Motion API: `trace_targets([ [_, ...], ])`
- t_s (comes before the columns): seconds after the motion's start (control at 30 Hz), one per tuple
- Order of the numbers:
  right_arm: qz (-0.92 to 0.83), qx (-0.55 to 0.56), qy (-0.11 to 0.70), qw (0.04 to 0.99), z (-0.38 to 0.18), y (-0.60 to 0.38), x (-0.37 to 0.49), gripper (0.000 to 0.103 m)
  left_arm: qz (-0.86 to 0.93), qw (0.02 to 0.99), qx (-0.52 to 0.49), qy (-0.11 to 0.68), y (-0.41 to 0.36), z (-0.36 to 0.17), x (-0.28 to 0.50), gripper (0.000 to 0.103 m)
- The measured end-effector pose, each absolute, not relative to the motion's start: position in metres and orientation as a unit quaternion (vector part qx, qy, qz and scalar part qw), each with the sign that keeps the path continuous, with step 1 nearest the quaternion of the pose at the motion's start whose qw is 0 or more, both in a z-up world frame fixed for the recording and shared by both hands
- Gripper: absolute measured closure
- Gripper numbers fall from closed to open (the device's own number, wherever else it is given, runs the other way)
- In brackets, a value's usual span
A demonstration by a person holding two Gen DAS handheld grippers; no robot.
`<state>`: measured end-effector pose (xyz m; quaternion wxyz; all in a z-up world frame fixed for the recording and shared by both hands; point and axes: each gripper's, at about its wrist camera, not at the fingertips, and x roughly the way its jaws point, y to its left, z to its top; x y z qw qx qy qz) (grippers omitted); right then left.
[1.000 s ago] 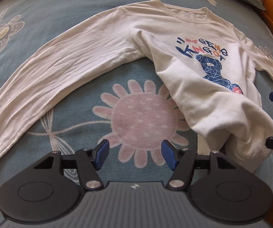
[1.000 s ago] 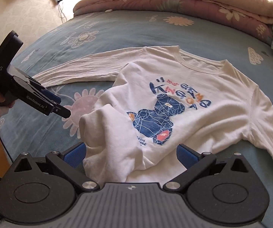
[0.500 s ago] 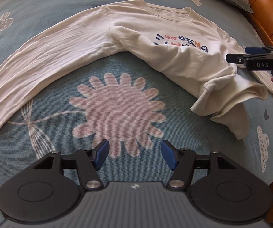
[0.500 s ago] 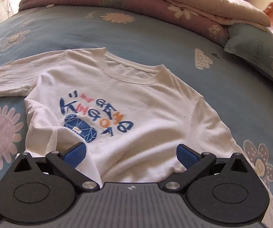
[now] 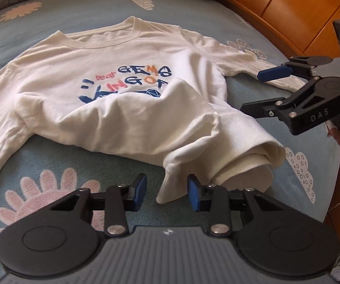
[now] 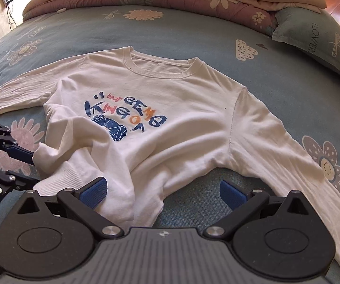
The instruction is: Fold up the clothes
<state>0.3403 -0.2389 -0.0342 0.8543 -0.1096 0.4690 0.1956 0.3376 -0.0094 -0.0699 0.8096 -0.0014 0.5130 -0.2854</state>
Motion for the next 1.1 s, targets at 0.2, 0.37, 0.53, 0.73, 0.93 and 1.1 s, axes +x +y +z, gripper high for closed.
trace_targets([
  [0.2,0.176,-0.088,0.490,0.849,-0.041,-0.259,0.331,0.000,-0.283,0.791,-0.075,0.537,0.000,-0.088,0.346,0.098],
  [0.37,0.173,-0.069,0.506,0.842,-0.044,-0.273,0.320,0.000,-0.257,0.777,-0.140,0.557,0.027,-0.066,0.330,0.100],
  [0.53,0.188,-0.006,0.534,0.824,-0.050,-0.286,0.311,0.000,-0.196,0.780,-0.152,0.574,0.072,-0.036,0.302,0.100],
  [0.73,0.224,0.154,0.581,0.767,-0.070,-0.298,0.306,0.000,-0.097,0.753,-0.131,0.638,0.125,-0.059,0.272,0.100],
  [0.93,0.279,0.252,0.612,0.696,-0.096,-0.288,0.300,0.000,-0.088,0.743,-0.135,0.650,0.132,-0.087,0.274,0.099],
  [1.1,0.292,0.297,0.598,0.685,-0.114,-0.277,0.313,0.000,-0.095,0.744,-0.131,0.648,0.131,-0.085,0.274,0.098],
])
